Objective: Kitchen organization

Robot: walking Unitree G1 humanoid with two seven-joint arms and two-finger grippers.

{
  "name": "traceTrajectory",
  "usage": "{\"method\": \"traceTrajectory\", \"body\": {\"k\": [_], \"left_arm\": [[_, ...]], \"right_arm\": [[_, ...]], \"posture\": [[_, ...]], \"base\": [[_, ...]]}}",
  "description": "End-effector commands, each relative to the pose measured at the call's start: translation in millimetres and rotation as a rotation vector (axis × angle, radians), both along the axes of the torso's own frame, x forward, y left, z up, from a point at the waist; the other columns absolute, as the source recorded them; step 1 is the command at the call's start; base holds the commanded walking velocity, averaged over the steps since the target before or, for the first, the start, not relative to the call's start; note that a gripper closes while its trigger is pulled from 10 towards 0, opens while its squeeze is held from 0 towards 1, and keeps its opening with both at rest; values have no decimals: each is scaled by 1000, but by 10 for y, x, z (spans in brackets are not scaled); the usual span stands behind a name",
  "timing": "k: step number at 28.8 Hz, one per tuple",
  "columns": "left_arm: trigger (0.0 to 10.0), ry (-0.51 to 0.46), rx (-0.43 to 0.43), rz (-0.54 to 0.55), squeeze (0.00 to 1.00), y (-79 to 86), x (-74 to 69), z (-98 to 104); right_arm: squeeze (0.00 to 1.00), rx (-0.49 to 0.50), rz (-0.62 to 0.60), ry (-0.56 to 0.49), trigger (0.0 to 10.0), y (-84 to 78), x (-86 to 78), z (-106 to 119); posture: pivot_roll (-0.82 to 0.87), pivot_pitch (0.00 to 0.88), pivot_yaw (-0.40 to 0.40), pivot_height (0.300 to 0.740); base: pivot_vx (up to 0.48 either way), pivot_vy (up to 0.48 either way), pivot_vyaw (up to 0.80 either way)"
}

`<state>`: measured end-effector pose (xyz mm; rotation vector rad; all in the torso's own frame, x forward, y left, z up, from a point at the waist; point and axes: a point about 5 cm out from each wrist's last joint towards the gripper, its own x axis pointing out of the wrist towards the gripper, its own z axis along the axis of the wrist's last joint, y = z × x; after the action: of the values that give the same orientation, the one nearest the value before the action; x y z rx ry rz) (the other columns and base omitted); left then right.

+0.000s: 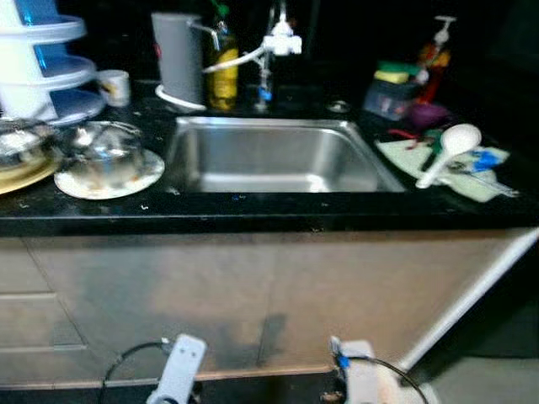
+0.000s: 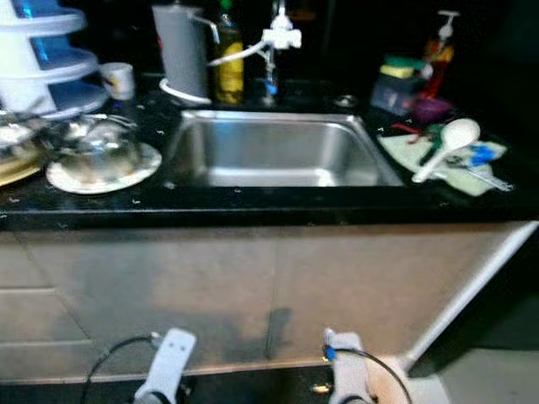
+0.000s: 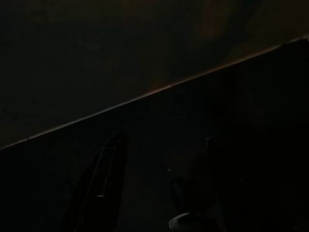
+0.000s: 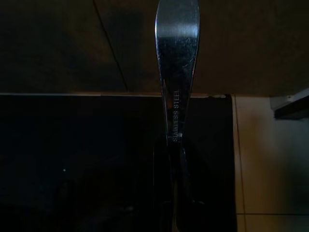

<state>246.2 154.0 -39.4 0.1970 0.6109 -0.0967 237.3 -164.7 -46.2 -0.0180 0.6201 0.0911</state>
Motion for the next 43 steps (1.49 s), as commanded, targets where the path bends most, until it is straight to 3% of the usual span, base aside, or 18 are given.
{"method": "traceTrajectory", "body": {"k": [1,9,18,23,25,26,28,31,34,38,43], "left_arm": [[10000,42,-39,46,0,-6,-58,-56],[10000,17,-29,14,0,-30,-36,-29],[10000,-10,25,-41,0,-41,-23,-5],[10000,-69,88,-158,0,-112,3,55],[10000,-190,107,-198,0,-161,67,190],[10000,-190,107,-198,0,-161,67,190],[10000,-273,40,-165,0,-182,99,312],[10000,-268,-2,-191,0,-230,18,312],[10000,-267,42,-188,0,-217,-47,268],[10000,-267,45,-61,0,-73,-31,260],[10000,-268,30,-79,0,-69,-18,281]], "right_arm": [[0,-12,-2,17,10000,-43,-34,-24],[0,-10,1,19,10000,-31,-39,-29],[0,-6,-1,13,10000,-23,-35,-23],[0,1,-5,-16,10000,-27,-2,11],[0,100,32,-127,10000,37,108,156],[0,100,32,-127,10000,37,108,156],[0,270,113,-266,10000,130,242,402],[0,433,207,-414,10000,183,393,790],[0,455,233,-456,10000,177,459,928],[0,427,235,-466,10000,166,513,956],[0,432,249,-452,10000,209,476,918]], "posture": [[-86,88,-66,740],[-86,88,-66,740],[-86,99,-65,740],[-81,104,-63,740],[-72,106,-63,740],[-72,106,-63,740],[-77,112,-56,740],[-83,116,-49,740],[-92,120,-51,740],[-89,125,-69,740],[-80,123,-80,740]], "base": [[0,0,0],[0,480,0],[0,0,0],[0,0,0],[0,0,0],[0,0,0],[0,0,0],[0,0,0],[0,0,0],[0,0,0],[0,0,0]]}}
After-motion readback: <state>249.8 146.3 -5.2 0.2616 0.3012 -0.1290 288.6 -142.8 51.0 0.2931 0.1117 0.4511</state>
